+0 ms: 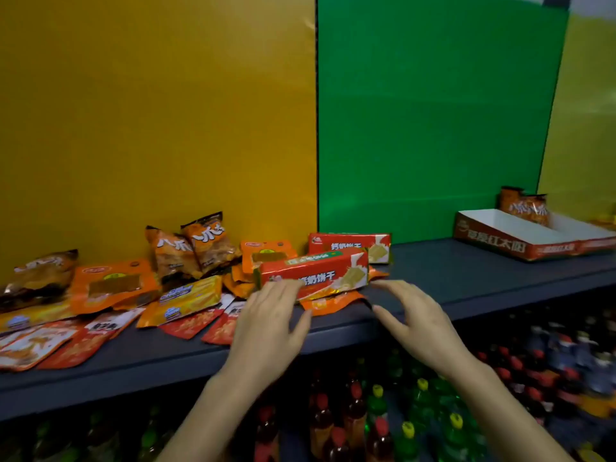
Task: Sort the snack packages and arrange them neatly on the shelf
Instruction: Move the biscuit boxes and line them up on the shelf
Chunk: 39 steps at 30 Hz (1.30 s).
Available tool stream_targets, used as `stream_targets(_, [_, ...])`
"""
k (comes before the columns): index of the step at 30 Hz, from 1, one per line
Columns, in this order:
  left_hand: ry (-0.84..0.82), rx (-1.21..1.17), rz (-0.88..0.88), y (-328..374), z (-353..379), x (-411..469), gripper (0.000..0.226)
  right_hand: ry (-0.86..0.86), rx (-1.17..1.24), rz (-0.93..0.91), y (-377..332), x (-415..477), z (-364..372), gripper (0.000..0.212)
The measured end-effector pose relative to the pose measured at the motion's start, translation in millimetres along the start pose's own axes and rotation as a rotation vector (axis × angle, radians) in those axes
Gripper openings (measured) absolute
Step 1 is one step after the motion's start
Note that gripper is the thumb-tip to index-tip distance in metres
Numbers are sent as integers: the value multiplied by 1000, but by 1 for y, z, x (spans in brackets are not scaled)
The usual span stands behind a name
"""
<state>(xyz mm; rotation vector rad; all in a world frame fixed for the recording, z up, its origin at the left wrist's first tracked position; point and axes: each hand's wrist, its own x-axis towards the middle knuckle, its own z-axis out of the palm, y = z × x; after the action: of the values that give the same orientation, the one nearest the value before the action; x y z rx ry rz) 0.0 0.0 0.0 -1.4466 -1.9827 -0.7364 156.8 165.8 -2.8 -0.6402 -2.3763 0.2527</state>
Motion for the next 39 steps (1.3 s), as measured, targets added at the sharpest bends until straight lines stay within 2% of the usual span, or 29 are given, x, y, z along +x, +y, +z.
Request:
stream_targets(4, [-56,-1,-69,2,24,57,50,11,37,-30,41,60,-6,41])
stream_targets(9, [-146,198,-155,-6,62,108,63,-19,66,-76,85,134,-1,41])
stream_targets(15, [-403,347,-253,-26,82,142,78,-116,123,-45,116,206,19,43])
stream_targets(18, [-535,345,-293,-35,84,151,82,-179,107,-20,126,234,35,47])
stream_targets(23, [-634,243,-233,-45,87,155,85,-300,71,21,133,262,62,60])
stream_targets(27, [-635,190,-206,-46,87,160,86,-357,-77,23,132,275,72,70])
stream_targets(31, [-598,184,-155,-48,89,159,83,-456,-170,53,132,285,80,61])
stream_targets(39, [-528,168,-103,-53,92,157,78,-417,-230,94,133,291,78,67])
